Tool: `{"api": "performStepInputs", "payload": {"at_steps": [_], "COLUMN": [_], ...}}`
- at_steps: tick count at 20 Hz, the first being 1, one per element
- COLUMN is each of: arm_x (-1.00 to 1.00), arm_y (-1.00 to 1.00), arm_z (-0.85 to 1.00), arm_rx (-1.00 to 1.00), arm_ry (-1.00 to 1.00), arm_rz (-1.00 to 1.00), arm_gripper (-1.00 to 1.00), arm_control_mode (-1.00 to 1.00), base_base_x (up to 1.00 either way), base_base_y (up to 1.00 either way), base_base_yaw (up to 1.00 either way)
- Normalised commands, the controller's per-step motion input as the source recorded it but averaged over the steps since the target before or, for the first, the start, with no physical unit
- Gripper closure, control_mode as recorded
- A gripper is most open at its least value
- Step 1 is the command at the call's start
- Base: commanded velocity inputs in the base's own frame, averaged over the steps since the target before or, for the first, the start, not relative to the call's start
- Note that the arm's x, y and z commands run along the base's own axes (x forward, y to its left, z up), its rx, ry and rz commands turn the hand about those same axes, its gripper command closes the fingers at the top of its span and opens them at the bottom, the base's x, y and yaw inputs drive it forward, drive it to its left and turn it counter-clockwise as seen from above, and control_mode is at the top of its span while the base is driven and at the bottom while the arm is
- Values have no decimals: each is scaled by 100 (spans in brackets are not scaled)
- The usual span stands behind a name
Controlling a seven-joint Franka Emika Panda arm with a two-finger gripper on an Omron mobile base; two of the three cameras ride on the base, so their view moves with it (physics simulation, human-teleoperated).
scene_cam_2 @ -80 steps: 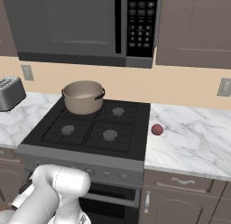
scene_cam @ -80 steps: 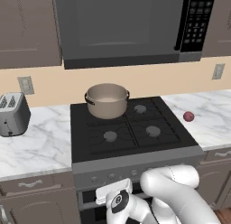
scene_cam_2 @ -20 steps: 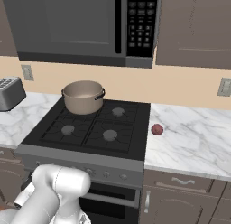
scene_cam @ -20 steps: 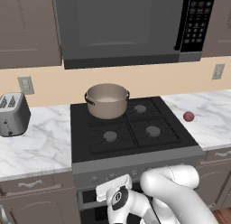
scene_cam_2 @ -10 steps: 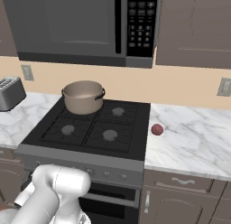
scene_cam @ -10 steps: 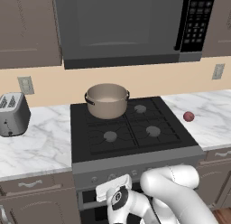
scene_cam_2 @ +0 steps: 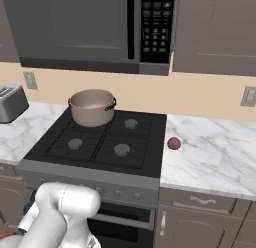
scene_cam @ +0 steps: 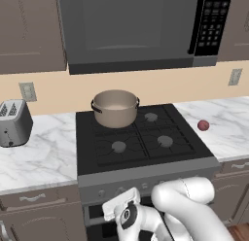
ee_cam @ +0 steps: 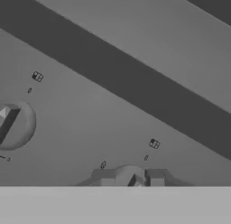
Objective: Turn on the burner for the pot on the stove. Wait thirty seconds for the pot to heat up. Then add the onion to the pot.
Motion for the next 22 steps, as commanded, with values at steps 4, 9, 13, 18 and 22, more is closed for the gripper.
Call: {"api": "performStepInputs", "payload": {"at_steps": [4,9,13,18,22], "arm_x": [0,-4,-10,-9,0], "arm_y": [0,2,12,27,2], "arm_z": [-26,-33,-29,-27,0], "arm_rx": [-14,-20,-23,-24,-2], "arm_ry": [0,0,2,8,0], "arm_rz": [41,45,47,44,2], "arm_gripper": [100,100,100,100,100], "arm_control_mode": [-100,-100,-100,-100,-100], "base_base_x": [0,0,0,0,0], "base_base_y": [0,0,0,0,0], "base_base_yaw": [0,0,0,0,0]}}
